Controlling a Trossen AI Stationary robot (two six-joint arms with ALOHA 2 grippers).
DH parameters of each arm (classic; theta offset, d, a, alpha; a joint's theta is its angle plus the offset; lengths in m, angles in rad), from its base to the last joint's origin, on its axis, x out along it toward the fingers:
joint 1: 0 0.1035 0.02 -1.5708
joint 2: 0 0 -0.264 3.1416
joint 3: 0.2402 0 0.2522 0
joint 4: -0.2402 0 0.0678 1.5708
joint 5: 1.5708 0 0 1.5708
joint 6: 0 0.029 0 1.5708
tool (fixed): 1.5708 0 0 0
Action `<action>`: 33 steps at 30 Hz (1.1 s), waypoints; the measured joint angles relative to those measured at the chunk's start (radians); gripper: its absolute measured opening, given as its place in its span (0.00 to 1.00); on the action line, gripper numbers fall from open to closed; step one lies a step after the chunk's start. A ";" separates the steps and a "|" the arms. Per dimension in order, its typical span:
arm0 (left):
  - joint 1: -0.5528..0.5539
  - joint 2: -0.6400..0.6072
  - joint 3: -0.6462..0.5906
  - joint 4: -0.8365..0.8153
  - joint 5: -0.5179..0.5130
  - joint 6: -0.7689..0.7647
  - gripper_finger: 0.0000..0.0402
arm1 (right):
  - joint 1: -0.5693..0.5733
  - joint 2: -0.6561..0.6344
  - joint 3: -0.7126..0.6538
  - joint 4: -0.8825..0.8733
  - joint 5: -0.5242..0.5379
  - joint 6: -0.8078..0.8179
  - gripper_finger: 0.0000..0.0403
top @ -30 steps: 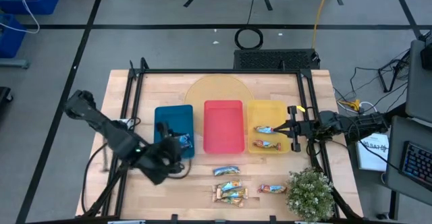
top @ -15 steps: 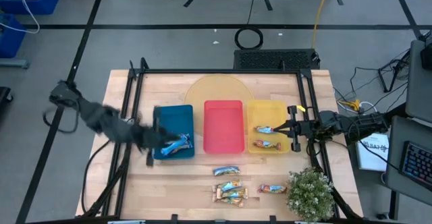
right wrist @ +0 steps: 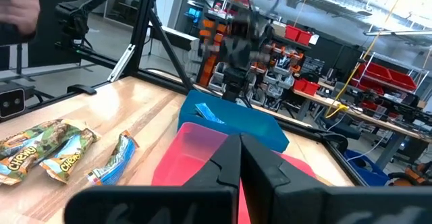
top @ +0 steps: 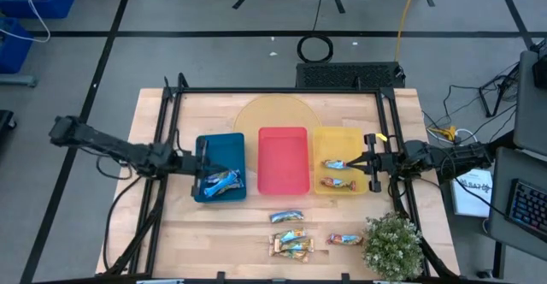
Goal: Pick and place Granola Bars by type
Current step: Put the red granola bar into the yellow bin
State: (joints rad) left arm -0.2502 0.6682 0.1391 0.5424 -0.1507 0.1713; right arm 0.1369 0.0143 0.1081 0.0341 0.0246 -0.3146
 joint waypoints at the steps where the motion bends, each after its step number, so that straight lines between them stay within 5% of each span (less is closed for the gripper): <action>1: 0.003 0.001 -0.048 0.097 -0.001 -0.012 0.01 | 0.000 0.000 0.000 0.000 0.000 -0.003 0.00; 4: 0.004 0.003 -0.129 0.249 0.000 -0.024 0.01 | 0.000 0.000 0.000 0.003 0.002 0.027 0.00; 8: -0.001 0.018 -0.112 0.210 -0.050 -0.014 0.00 | 0.000 0.000 0.000 0.076 0.014 0.018 0.00; 14: -0.001 0.032 -0.110 0.221 -0.137 0.009 0.01 | 0.000 0.084 0.112 0.094 0.167 -0.011 0.00; 20: 0.009 0.032 -0.110 0.196 -0.172 0.018 0.01 | 0.002 0.423 0.406 -0.100 0.220 0.060 0.00; 27: 0.081 0.048 -0.110 0.108 -0.138 -0.008 0.02 | 0.008 0.905 0.812 -0.563 0.368 0.239 0.00; 33: 0.138 0.052 -0.110 0.116 -0.138 0.028 0.01 | 0.088 1.196 1.090 -0.911 0.374 0.314 0.00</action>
State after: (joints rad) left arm -0.1119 0.7199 0.0292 0.6584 -0.2890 0.1988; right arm 0.2250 1.2105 1.1981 -0.8765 0.3991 -0.0008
